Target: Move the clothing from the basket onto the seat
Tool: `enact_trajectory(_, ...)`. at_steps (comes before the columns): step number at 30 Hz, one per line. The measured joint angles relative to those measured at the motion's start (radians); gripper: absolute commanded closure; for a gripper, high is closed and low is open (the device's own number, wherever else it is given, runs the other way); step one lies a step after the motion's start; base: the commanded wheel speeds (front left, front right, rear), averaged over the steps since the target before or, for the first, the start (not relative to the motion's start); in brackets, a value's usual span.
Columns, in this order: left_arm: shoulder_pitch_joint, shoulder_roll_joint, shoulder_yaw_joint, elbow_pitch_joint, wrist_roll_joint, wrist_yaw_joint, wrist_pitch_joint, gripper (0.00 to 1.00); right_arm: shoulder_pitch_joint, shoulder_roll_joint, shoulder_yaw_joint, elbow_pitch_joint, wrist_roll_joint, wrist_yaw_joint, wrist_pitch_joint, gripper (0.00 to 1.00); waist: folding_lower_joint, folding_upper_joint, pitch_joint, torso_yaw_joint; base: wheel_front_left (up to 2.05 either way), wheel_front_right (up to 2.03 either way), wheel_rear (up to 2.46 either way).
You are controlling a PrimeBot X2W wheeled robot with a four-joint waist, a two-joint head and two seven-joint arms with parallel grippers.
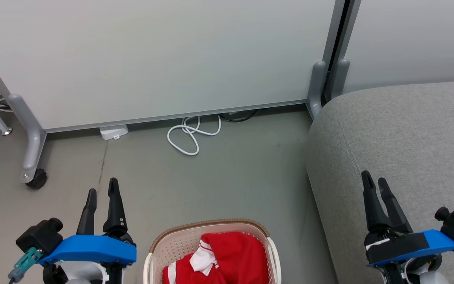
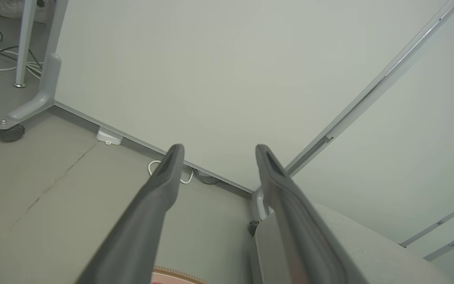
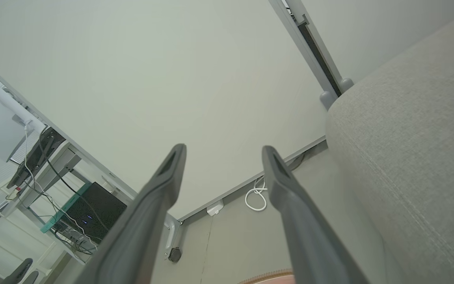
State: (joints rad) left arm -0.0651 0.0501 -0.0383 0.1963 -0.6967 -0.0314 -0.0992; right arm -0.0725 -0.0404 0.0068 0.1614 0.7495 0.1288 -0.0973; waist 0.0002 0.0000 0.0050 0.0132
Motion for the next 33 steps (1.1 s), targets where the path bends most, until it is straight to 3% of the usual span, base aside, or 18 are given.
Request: enact_trajectory(33, -0.009, 0.03, -0.099, 0.017, 0.361, 0.062, -0.087, 0.0, 0.0, -0.003, 0.033, 0.026, -0.404, 0.0, -0.087, 0.0, -0.0002, 0.0, 0.002, 0.012, 0.0, 0.0, 0.0)
